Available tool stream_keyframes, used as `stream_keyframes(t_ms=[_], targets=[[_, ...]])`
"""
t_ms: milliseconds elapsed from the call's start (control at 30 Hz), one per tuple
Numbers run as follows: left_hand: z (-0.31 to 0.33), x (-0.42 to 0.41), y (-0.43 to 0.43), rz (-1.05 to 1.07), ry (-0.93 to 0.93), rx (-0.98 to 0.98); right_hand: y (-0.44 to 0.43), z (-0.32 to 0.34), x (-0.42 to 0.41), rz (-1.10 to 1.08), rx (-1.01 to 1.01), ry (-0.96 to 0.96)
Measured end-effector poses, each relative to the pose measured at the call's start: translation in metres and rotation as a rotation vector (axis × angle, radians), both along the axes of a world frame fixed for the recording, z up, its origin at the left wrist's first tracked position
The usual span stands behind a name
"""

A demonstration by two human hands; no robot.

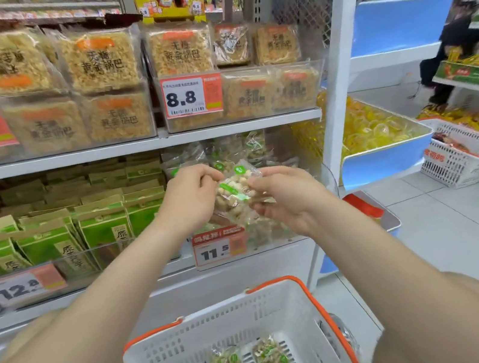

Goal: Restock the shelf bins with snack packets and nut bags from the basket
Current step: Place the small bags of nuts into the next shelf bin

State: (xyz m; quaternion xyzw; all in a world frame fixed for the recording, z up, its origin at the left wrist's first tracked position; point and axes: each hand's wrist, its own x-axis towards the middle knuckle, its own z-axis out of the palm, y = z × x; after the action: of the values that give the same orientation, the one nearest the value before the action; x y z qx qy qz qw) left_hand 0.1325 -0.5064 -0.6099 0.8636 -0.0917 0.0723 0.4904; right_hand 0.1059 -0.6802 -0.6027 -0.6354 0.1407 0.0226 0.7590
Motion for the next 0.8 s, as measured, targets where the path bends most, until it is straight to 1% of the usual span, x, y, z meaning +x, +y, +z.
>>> stream_keyframes(t_ms=[67,133,167,200,267,333,367,433,500,567,633,700,733,800], targets=[[0.0,0.006,-0.015,-0.016,0.011,-0.03,-0.005,-0.004,0.016,-0.155,-0.025,-0.022],[0.0,0.014,-0.03,-0.008,-0.022,-0.031,-0.01,-0.007,0.033,-0.224,-0.09,-0.029],[-0.003,0.019,-0.037,-0.01,-0.048,-0.028,-0.011,-0.01,0.042,-0.226,-0.124,-0.007],[-0.006,0.024,-0.043,-0.012,-0.084,-0.016,-0.013,-0.01,0.052,-0.21,-0.145,0.033],[-0.016,0.032,-0.052,0.004,-0.179,0.037,-0.014,-0.007,0.068,-0.092,-0.152,0.16],[-0.024,0.037,-0.056,0.009,-0.223,0.071,-0.015,-0.002,0.082,0.05,-0.25,0.286],[-0.026,0.04,-0.057,0.004,-0.222,0.08,-0.017,0.0,0.089,0.102,-0.32,0.295],[-0.027,0.044,-0.057,-0.005,-0.237,0.144,-0.024,0.003,0.096,0.097,-0.458,0.244],[-0.029,0.048,-0.058,-0.025,-0.274,0.23,-0.035,-0.003,0.107,-0.006,-0.515,0.164],[-0.034,0.05,-0.058,-0.074,-0.271,0.328,-0.048,-0.015,0.116,-0.139,-0.566,0.068],[-0.043,0.053,-0.058,-0.134,-0.27,0.454,-0.057,-0.027,0.126,-0.228,-0.73,-0.004],[-0.052,0.055,-0.057,-0.187,-0.296,0.602,-0.062,-0.036,0.132,-0.269,-0.923,-0.066],[-0.055,0.057,-0.057,-0.208,-0.315,0.664,-0.063,-0.038,0.135,-0.285,-0.984,-0.093],[-0.06,0.059,-0.056,-0.241,-0.321,0.708,-0.063,-0.041,0.143,-0.311,-1.071,-0.098]])
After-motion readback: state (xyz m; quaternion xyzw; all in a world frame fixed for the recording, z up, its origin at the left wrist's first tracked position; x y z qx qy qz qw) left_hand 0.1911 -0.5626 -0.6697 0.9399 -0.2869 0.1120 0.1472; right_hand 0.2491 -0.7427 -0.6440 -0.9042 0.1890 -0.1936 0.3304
